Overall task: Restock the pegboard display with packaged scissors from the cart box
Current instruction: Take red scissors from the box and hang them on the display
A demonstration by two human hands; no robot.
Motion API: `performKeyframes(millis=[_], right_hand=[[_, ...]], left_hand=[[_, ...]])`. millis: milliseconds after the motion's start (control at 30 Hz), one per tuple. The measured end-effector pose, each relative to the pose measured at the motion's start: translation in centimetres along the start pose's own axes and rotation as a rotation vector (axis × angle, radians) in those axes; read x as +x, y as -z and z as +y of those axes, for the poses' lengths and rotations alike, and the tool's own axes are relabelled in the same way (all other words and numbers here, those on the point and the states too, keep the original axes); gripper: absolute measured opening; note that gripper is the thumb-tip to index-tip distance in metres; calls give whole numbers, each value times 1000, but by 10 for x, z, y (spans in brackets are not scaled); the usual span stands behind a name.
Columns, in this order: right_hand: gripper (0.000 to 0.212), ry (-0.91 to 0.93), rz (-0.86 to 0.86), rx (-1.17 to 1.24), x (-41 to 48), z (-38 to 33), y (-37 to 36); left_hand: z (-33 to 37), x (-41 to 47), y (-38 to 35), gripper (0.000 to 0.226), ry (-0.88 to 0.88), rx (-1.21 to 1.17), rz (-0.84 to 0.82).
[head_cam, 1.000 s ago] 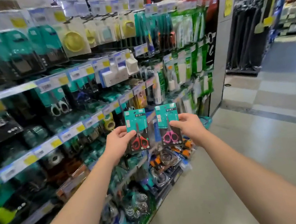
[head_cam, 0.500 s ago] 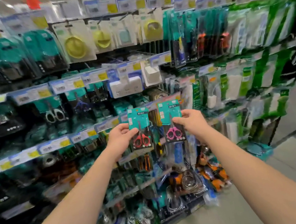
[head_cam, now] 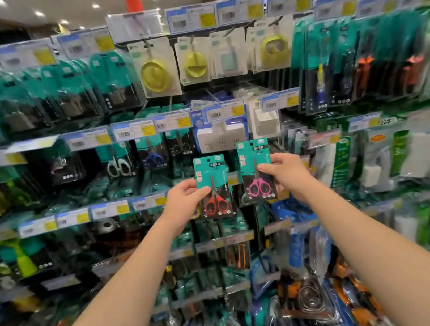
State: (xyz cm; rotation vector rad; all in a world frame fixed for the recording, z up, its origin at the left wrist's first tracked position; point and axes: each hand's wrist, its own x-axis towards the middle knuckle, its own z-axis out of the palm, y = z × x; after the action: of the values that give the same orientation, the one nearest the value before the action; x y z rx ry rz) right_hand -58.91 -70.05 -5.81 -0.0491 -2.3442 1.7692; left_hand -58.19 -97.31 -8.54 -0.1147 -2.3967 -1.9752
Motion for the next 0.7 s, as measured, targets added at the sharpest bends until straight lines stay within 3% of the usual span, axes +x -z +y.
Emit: performKeyframes(millis=[100, 700], right_hand=[[15, 54, -52, -81, 15, -14, -25], [14, 114, -341, 64, 56, -81, -191]], left_hand=[[-1, 7, 26, 23, 1, -23, 32], [-21, -7, 166, 20, -9, -32, 324]])
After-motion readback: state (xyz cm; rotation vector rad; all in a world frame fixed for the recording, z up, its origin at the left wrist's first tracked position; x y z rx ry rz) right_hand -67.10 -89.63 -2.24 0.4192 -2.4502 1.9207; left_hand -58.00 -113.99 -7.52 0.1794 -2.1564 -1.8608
